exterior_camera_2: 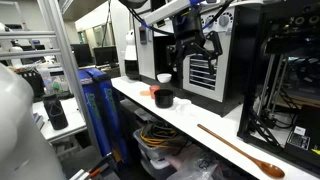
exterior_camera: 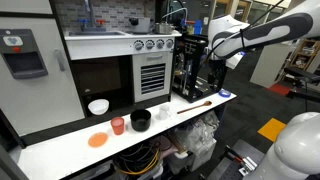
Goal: Pour the contents of the white cup into the bowl
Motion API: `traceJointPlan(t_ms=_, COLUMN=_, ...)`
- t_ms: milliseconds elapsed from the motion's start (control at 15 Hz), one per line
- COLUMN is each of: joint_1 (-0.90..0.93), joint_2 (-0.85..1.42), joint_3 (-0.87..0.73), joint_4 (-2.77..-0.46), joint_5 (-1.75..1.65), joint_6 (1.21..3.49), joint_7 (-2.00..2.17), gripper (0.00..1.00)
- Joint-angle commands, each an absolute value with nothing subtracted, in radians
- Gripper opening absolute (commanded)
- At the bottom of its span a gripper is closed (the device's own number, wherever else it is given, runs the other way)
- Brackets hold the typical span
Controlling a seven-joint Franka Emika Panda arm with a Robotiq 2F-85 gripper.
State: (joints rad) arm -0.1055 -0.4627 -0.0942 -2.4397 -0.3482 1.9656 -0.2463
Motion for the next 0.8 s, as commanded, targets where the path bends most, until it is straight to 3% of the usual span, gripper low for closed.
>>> traceJointPlan(t_ms=0, joint_1=-0.098, joint_2=-0.463, joint_3=-0.100, joint_4=-2.438, joint_5=-0.351, joint_6=1.962, joint_7=-0.244, gripper=1.00)
traceJointPlan(t_ms=733, joint_1=-0.089, joint_2=-0.436, joint_3=-0.107, joint_4=-2.441, joint_5=-0.326, joint_6=1.991, joint_7=-0.241, gripper=1.00)
